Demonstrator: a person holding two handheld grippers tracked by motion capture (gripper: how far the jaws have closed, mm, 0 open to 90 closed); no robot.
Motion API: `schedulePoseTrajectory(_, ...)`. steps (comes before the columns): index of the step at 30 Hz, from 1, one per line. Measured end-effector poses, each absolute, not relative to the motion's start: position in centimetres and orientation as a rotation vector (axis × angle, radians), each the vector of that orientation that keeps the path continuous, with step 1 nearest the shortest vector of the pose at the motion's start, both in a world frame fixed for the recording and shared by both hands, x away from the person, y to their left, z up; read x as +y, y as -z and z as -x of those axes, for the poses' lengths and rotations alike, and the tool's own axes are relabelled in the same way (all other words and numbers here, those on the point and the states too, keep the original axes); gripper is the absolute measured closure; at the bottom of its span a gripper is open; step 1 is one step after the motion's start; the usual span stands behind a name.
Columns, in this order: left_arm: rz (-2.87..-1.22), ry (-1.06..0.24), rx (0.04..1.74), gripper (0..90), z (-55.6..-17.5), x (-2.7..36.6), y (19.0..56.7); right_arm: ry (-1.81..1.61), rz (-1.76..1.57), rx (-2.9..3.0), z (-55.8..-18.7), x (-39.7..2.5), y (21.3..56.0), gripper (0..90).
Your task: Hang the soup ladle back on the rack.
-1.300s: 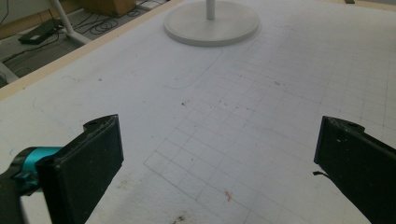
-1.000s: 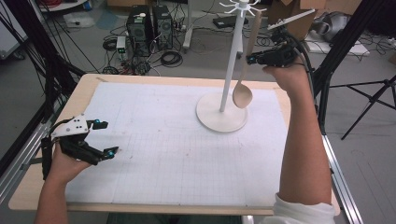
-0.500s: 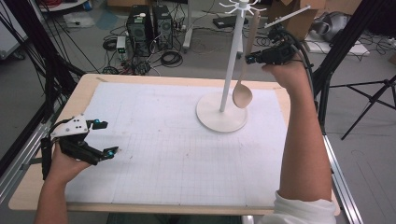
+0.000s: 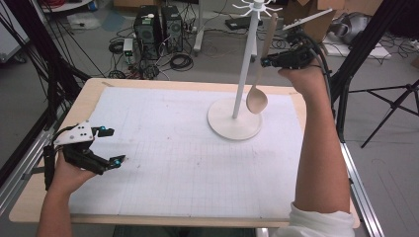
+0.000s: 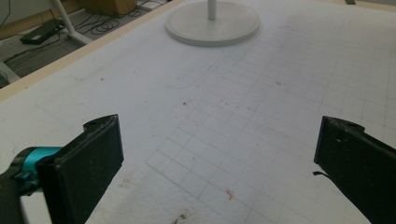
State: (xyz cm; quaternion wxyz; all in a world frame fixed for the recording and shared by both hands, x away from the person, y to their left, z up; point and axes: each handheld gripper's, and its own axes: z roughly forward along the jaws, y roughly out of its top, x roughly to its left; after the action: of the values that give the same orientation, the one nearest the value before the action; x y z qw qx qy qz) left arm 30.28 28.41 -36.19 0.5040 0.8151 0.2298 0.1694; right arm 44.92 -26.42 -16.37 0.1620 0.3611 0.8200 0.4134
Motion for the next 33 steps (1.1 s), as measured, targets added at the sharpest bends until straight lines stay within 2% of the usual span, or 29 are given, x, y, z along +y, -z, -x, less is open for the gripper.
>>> schedulePoseTrajectory(8,-1.972,-0.411,0.546,1.7,-30.2,28.4,36.1,-1.223,-1.025,2.292,-43.7,-27.3,16.0,56.1)
schedulePoseTrajectory(18,-1.975,-0.410,0.541,1.7,-30.2,28.1,36.0,-1.242,-0.969,2.298,-42.1,-28.2,18.0,52.8)
schedulePoseTrajectory(33,-1.979,-0.409,0.534,1.7,-30.1,27.8,36.0,-1.251,-0.846,2.269,-38.4,-27.5,20.4,28.9)
